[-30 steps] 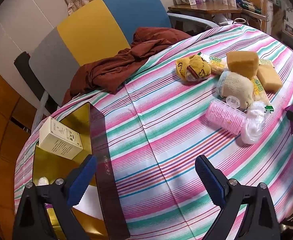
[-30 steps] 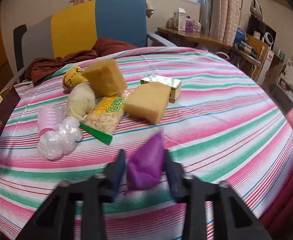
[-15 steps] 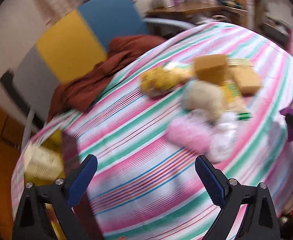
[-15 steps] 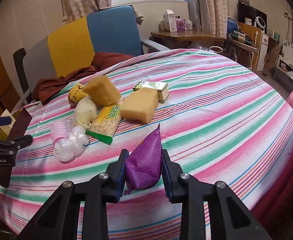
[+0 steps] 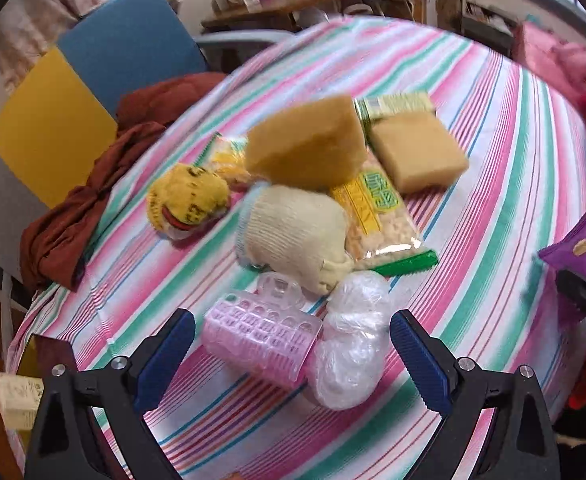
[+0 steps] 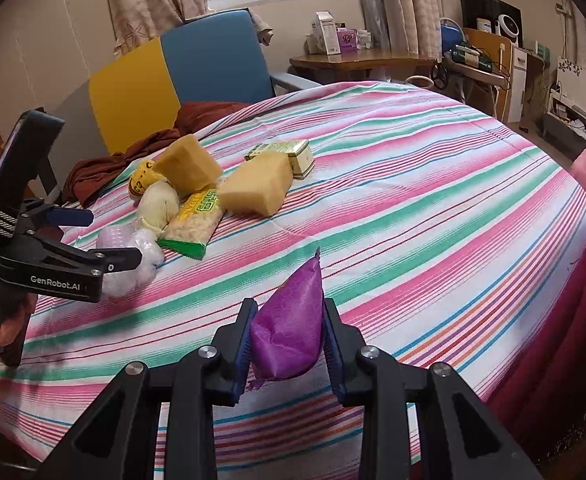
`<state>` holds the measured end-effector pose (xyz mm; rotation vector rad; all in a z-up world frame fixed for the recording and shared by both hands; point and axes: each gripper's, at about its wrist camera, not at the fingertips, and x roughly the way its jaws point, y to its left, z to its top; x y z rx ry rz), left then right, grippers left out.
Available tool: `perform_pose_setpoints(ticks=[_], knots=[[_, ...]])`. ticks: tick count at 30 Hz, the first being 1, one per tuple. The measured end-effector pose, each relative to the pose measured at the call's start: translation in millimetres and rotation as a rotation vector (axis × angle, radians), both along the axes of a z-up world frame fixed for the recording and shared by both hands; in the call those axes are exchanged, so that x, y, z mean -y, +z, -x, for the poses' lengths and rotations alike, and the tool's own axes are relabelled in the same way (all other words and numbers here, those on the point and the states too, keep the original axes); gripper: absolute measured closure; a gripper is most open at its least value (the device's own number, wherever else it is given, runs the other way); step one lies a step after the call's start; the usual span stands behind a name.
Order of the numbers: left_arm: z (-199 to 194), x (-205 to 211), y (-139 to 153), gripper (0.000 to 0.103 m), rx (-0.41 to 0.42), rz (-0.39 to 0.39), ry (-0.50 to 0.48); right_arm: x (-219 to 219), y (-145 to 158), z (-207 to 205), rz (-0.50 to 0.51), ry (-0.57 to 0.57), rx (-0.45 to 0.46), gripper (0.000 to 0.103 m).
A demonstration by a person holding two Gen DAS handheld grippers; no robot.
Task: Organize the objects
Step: 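Grasp the plastic-wrapped cotton bag with the left gripper while the right holds the pouch, then carry the plastic bag and purple pouch over the gold tray and open both grippers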
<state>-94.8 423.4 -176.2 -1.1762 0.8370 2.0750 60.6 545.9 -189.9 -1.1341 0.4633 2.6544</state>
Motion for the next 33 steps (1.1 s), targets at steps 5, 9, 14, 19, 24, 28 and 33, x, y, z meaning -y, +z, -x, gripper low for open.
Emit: perform_pose_setpoints(ticks=[5, 9, 14, 19, 24, 28, 33], knots=[[-6, -12, -13, 0.004, 0.006, 0.038, -0.043, -1, -4, 0, 0.019, -0.003, -0.004, 0.072], [-11, -21, -24, 0.003, -0.027, 0.085, -0.056, -1, -3, -1, 0.019, -0.003, -0.009, 0.072], [-6, -14, -19, 0.023, -0.061, 0.069, -0.023, 0, -4, -2, 0.022, -0.003, -0.012, 0.072], [-3, -7, -16, 0.050, -0.047, 0.050, -0.012, 2, -4, -4, 0.024, -0.007, -0.013, 0.072], [2, 9, -10, 0.066, 0.026, -0.021, 0.019, 4, 1, -8, 0.023, -0.004, -0.020, 0.072], [2, 28, 2, 0.067, 0.041, -0.067, 0.045, 8, 2, -7, 0.025, 0.003, -0.022, 0.072], [7, 57, 28, 0.067, 0.098, -0.177, 0.086, 13, 4, -4, 0.028, 0.016, -0.028, 0.072]])
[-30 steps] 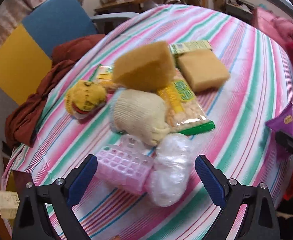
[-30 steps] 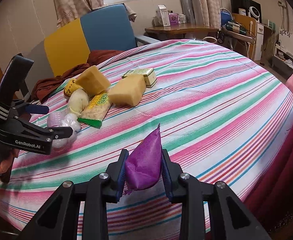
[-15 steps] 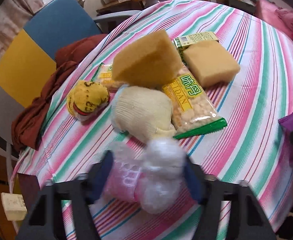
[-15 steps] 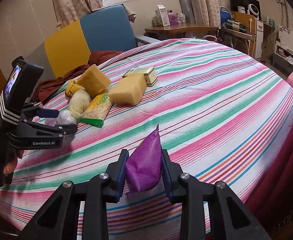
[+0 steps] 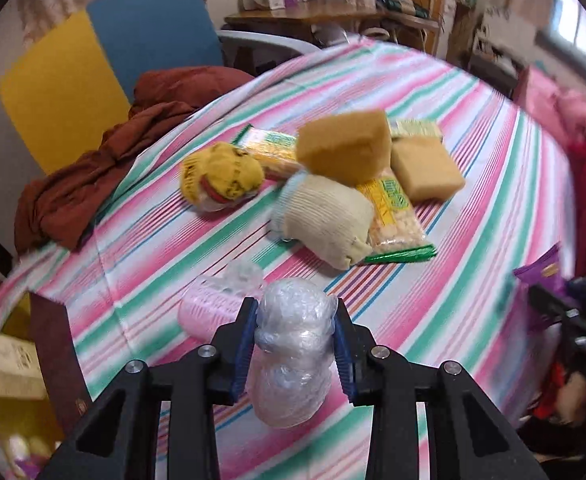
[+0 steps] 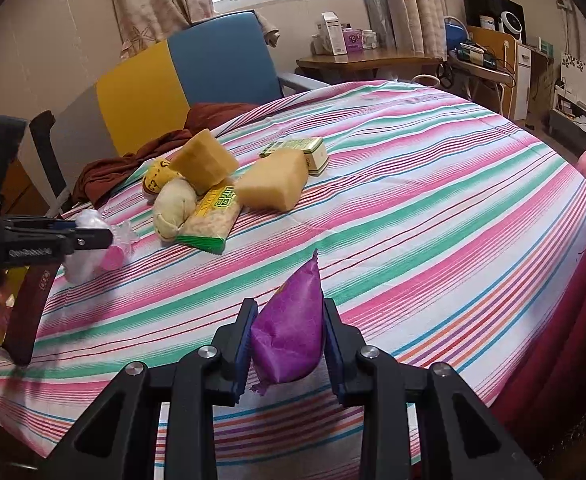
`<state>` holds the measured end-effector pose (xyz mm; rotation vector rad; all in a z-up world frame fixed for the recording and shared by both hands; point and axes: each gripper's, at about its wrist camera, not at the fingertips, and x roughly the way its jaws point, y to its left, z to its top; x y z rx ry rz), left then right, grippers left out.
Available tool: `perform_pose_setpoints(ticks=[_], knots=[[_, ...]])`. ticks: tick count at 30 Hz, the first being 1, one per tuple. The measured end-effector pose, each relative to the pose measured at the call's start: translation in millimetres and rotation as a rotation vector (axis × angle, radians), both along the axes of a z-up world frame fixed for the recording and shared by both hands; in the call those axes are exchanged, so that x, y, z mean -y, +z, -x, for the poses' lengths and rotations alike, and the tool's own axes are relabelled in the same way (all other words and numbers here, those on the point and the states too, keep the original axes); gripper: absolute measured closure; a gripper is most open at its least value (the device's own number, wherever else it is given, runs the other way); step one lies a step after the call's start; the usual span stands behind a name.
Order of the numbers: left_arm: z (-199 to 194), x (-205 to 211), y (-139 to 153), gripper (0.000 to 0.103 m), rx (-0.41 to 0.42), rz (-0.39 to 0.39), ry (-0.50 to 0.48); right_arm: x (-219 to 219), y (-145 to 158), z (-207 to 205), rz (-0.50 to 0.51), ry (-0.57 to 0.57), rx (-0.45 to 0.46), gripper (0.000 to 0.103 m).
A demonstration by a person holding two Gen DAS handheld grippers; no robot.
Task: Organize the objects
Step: 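Carry the plastic bag and purple pouch over the gold tray and open both grippers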
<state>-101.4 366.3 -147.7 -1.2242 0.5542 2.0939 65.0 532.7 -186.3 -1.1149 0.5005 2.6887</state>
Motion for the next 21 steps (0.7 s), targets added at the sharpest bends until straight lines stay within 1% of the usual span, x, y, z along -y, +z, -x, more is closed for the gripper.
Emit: perform_pose_setpoints(ticks=[3, 6, 8, 9, 10, 12, 14, 15, 16, 17, 18, 19, 20, 21], knots=[[0, 21, 13, 0.067, 0.043, -0.060, 0.032, 4, 1, 1, 0.003, 0.010, -0.002, 0.072], [7, 45, 21, 0.066, 0.124, -0.146, 0.053, 8, 2, 3, -0.002, 0.019, 0.000, 0.072], [5, 58, 26, 0.066, 0.142, -0.182, 0.068, 10, 2, 4, 0.003, 0.024, -0.001, 0.072], [6, 62, 25, 0.066, 0.161, -0.199, 0.074, 11, 2, 5, 0.007, 0.023, -0.003, 0.072], [9, 64, 21, 0.066, 0.199, -0.208, 0.082, 13, 2, 5, 0.009, 0.025, -0.003, 0.072], [12, 66, 13, 0.066, 0.220, -0.197, 0.107, 17, 2, 5, 0.005, 0.030, -0.005, 0.072], [9, 71, 12, 0.062, 0.223, -0.199, 0.110, 20, 3, 4, -0.006, 0.036, -0.006, 0.072], [10, 71, 12, 0.059, 0.213, -0.194, 0.107, 21, 3, 5, -0.009, 0.037, -0.004, 0.072], [8, 72, 14, 0.059, 0.197, -0.188, 0.105, 21, 2, 6, -0.005, 0.039, 0.000, 0.072], [8, 72, 15, 0.062, 0.181, -0.182, 0.108, 21, 1, 7, 0.001, 0.040, 0.004, 0.072], [9, 72, 15, 0.067, 0.187, -0.184, 0.105, 21, 1, 7, 0.002, 0.040, 0.005, 0.072], [10, 73, 15, 0.069, 0.201, -0.195, 0.100, 21, 2, 7, -0.002, 0.040, 0.004, 0.072], [10, 74, 14, 0.070, 0.206, -0.191, 0.104, 22, 3, 7, -0.006, 0.042, 0.003, 0.072], [10, 75, 12, 0.070, 0.194, -0.170, 0.108, 23, 3, 6, -0.008, 0.042, 0.001, 0.072]])
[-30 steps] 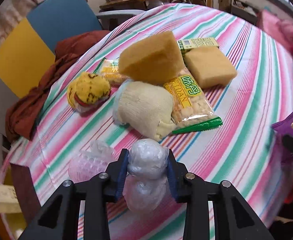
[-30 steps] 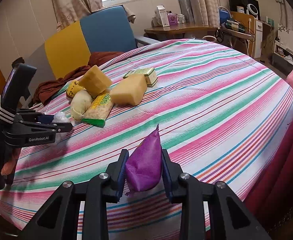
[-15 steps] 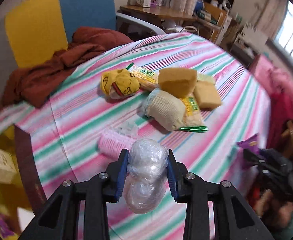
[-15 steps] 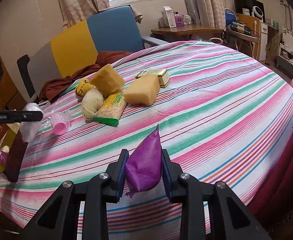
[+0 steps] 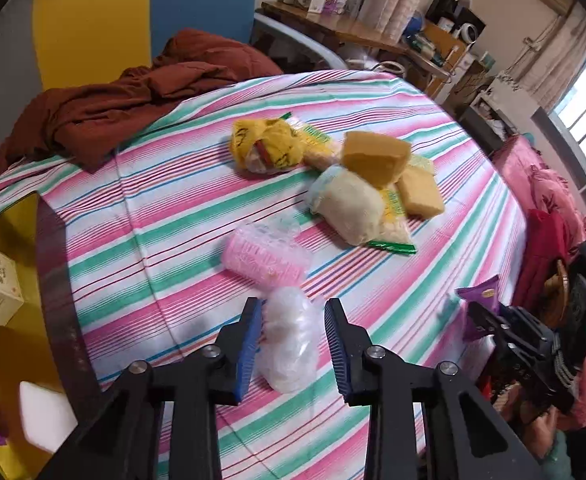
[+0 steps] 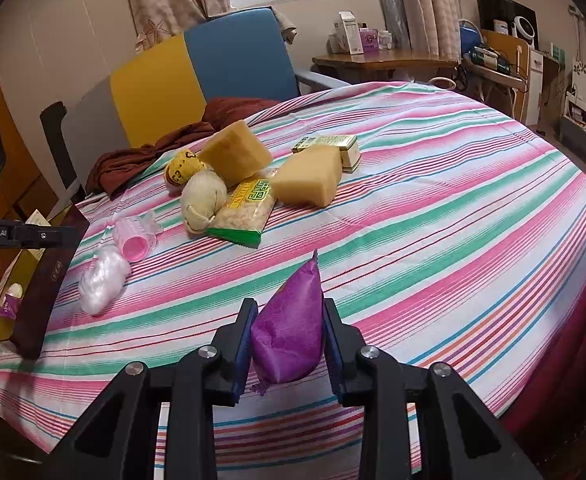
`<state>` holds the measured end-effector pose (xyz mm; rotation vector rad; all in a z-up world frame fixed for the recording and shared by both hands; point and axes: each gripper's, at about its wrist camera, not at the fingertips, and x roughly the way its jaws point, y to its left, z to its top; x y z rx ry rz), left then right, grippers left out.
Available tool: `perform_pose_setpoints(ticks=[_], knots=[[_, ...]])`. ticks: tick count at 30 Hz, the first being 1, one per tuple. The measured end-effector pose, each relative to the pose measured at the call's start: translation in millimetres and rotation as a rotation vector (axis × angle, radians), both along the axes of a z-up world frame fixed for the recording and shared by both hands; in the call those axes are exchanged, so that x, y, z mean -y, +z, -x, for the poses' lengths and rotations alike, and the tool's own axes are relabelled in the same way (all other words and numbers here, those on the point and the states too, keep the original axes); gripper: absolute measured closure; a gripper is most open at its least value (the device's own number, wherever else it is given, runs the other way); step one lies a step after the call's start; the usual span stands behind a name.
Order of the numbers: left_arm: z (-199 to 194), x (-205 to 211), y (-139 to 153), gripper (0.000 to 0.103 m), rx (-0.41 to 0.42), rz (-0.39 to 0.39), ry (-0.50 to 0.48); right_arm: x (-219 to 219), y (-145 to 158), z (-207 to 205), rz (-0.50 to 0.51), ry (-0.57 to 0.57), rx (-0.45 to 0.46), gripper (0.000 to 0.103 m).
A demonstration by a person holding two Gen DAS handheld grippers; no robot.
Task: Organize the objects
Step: 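Carry the plastic bag and purple pouch over the gold tray and open both grippers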
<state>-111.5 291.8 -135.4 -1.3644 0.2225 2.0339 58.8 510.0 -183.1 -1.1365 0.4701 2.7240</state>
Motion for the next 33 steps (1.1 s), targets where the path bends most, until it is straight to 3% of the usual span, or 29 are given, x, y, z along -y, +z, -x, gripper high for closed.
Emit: perform_pose_setpoints(ticks=[2, 4, 6, 9, 13, 14, 17, 19, 23, 28, 33], knots=[[1, -1, -5, 0.067, 0.006, 0.023, 0.005, 1, -1, 0, -0.002, 0.000, 0.000, 0.072], [0, -6, -14, 0.053, 0.036, 0.044, 0.012, 1, -2, 2, 0.001, 0.003, 0.006, 0.072], [-3, -15, -18, 0.030, 0.017, 0.085, 0.003, 2, -4, 2, 0.002, 0.007, 0.009, 0.072], [-5, -24, -22, 0.024, -0.012, 0.133, 0.000, 2, -6, 2, 0.004, 0.010, 0.010, 0.072], [0, -34, -38, 0.025, 0.015, 0.213, 0.039, 2, -9, 4, 0.011, 0.013, 0.014, 0.072], [1, -36, -45, 0.031, 0.026, 0.248, 0.054, 2, -9, 3, 0.012, 0.014, 0.012, 0.072], [0, -39, -66, 0.062, 0.089, 0.305, 0.052, 1, -8, 4, 0.011, 0.014, 0.004, 0.072], [-1, -40, -64, 0.064, 0.050, 0.300, 0.067, 1, -9, 5, 0.021, 0.016, 0.005, 0.072], [-3, -36, -62, 0.065, 0.051, 0.295, 0.064, 3, -8, 4, 0.016, 0.015, -0.004, 0.072], [-10, -18, -49, 0.066, 0.017, 0.235, 0.076, 6, -7, 2, 0.016, 0.016, -0.001, 0.072], [-31, 0, -32, 0.066, -0.117, 0.280, 0.079, 19, -1, 3, 0.005, 0.045, -0.001, 0.072]])
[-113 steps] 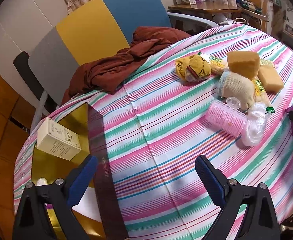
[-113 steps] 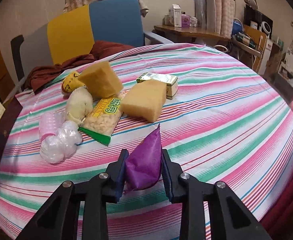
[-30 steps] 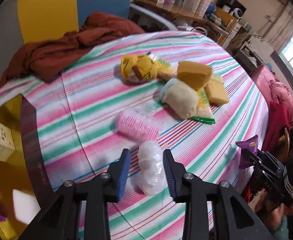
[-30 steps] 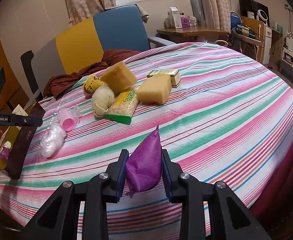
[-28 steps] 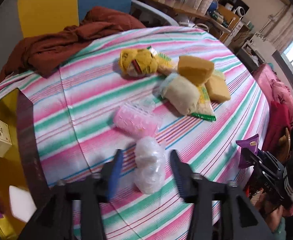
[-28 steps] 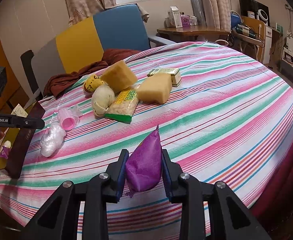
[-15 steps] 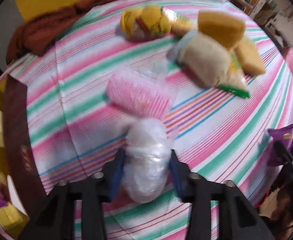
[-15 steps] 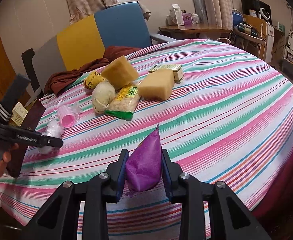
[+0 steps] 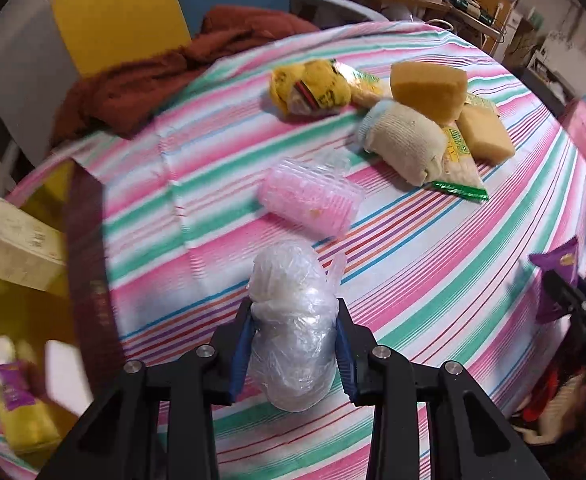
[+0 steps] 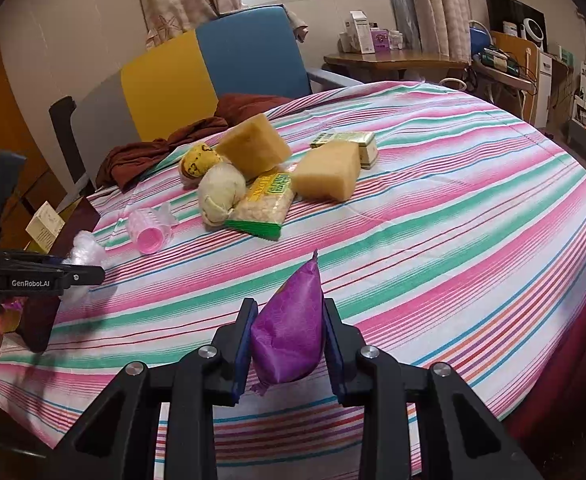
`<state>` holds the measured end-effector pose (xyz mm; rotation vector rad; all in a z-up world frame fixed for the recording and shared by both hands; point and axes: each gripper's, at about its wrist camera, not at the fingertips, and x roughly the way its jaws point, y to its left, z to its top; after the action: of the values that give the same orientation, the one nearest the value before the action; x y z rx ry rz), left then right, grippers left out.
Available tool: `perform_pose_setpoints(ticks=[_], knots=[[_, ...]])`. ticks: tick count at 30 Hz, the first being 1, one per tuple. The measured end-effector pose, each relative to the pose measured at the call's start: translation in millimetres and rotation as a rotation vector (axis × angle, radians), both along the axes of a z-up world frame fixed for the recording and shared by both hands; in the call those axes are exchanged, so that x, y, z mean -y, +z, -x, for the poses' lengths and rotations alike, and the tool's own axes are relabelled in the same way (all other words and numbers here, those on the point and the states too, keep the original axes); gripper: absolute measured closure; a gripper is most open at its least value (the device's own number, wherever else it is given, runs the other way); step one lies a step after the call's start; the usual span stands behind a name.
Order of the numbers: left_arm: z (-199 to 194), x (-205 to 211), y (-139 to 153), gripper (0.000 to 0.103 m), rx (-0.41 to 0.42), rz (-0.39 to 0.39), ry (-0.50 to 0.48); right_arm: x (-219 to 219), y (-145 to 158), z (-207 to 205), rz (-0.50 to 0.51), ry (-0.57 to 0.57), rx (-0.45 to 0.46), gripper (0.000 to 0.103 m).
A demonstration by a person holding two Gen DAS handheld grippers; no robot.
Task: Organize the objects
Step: 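Carry the plastic bag and purple pouch over the gold tray and open both grippers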
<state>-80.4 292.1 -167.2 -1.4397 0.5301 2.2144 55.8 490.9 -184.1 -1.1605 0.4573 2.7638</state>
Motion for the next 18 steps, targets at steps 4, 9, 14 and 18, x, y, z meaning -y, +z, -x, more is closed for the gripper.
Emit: perform_pose_setpoints(ticks=[4, 9, 14, 18], knots=[[-14, 16, 16, 0.065, -0.069, 0.020, 0.009, 21, 12, 4, -0.017, 0.046, -0.011, 0.072], [-21, 51, 32, 0.065, -0.182, 0.055, 0.044, 57, 28, 16, -0.037, 0.124, -0.028, 0.072], [-16, 102, 47, 0.065, -0.228, 0.050, 0.130, 111, 46, 38, -0.046, 0.236, -0.056, 0.072], [-9, 144, 58, 0.065, -0.279, 0.050, 0.205, 160, 64, 56, -0.074, 0.338, -0.083, 0.072]])
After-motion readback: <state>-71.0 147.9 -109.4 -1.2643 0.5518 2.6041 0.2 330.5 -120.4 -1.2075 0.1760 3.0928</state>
